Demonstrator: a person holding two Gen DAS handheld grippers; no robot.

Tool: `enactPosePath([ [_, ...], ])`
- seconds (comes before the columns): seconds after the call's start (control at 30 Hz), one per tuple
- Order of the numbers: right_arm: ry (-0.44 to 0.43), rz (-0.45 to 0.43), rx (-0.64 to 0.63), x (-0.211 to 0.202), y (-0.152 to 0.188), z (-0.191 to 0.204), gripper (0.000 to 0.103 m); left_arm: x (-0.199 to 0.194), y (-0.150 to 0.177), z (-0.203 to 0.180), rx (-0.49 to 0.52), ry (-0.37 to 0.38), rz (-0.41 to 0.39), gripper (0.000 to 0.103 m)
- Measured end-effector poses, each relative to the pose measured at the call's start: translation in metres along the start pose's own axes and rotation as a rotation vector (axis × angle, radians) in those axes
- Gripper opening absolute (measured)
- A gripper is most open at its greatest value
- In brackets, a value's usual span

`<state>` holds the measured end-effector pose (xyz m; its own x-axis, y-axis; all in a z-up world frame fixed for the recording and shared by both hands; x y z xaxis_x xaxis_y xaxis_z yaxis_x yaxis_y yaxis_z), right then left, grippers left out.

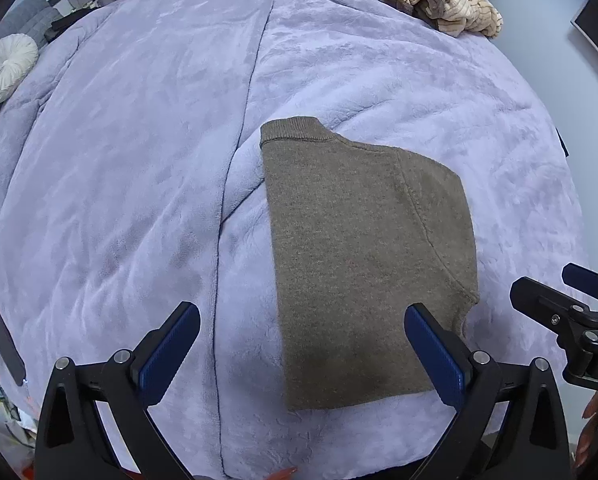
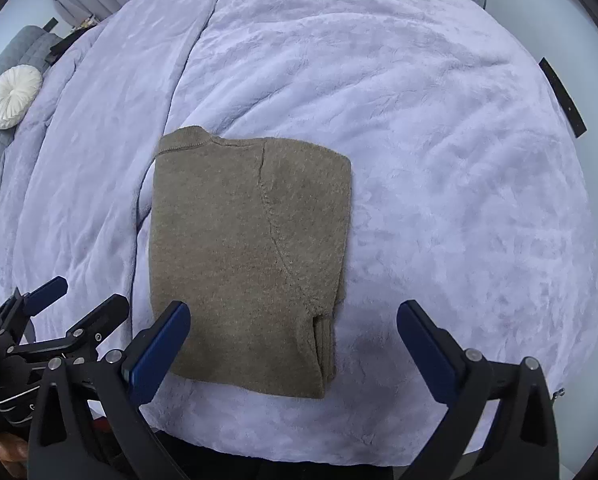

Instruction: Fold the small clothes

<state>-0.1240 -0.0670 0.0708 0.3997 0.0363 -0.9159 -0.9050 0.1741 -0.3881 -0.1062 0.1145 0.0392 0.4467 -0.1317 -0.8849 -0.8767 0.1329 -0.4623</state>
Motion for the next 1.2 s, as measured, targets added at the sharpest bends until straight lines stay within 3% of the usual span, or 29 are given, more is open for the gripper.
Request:
enactPosePath([
  [0.2,0.022,-0.001,0.005,0.0007,-0.0018,-0.0035,0.103,-0.0018,-0.001,0.0032,0.013,-0.065,-0.003,0.102],
  [1.2,0.038,0.009,-0.011,-0.0007,0.0007,-0.002,0.103,-0.0004,0.0043,0.004,0.01,-0.069,0.036,0.102],
])
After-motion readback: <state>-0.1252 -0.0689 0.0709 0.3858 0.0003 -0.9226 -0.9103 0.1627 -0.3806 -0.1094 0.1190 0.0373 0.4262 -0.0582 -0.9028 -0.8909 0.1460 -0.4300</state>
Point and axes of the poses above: each gripper's, at about its wrist camera, not at the fingertips, and x roughly the way its jaws point, z to its left, y to its underside, the point moved 6 cm from there along x, roughly the way its jaws point, and after that the axes turned 14 degrees about -z, right-handed, at the moved point
